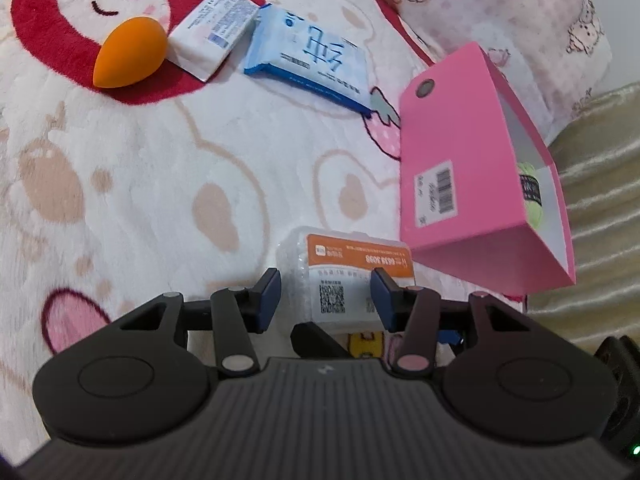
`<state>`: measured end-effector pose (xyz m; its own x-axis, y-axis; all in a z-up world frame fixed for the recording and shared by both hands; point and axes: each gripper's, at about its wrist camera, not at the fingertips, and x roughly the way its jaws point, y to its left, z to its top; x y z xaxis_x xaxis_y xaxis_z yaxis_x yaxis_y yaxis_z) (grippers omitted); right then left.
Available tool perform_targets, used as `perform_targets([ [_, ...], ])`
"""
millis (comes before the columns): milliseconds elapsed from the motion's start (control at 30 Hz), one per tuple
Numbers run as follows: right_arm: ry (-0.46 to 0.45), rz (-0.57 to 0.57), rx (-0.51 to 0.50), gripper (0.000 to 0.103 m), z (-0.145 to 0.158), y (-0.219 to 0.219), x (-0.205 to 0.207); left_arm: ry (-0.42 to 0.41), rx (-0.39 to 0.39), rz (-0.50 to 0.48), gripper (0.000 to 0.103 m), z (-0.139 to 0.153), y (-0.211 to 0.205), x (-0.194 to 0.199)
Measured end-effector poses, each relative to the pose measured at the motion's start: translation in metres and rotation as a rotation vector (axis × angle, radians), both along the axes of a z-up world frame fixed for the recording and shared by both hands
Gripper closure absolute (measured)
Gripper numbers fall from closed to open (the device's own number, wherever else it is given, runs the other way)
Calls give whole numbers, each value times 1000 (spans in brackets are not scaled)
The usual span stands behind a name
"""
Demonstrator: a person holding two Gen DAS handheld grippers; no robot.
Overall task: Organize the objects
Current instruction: 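Close the left gripper on the clear plastic box, then lift the clear plastic box with the left gripper and carry it over the pink box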
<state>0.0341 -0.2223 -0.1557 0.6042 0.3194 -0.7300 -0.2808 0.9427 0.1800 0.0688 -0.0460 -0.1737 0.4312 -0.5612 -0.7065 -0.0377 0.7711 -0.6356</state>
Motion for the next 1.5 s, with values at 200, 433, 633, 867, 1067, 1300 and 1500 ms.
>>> perform_targets([
  [200,-7,17,-3,8,14,-8,-12,-35,28,-27,56,19,-10,-16],
  [433,-9,20,-12,8,35,-12,-27,-39,50,-88,56,46,-14,-26],
  [633,-1,2,64,9,48,-23,-42,-64,109,-159,56,66,-21,-36],
  [867,-20,31,61,10,64,-23,-44,-106,141,-166,55,87,-21,-44],
  [1067,-22,52,49,10,75,-18,-45,-81,131,-148,53,91,-21,-50],
  [1300,-42,74,-4,10,93,-21,-45,-76,106,-144,53,101,-28,-55],
  [1500,-53,77,-30,10,105,-24,-46,-86,111,-148,53,115,-33,-56],
])
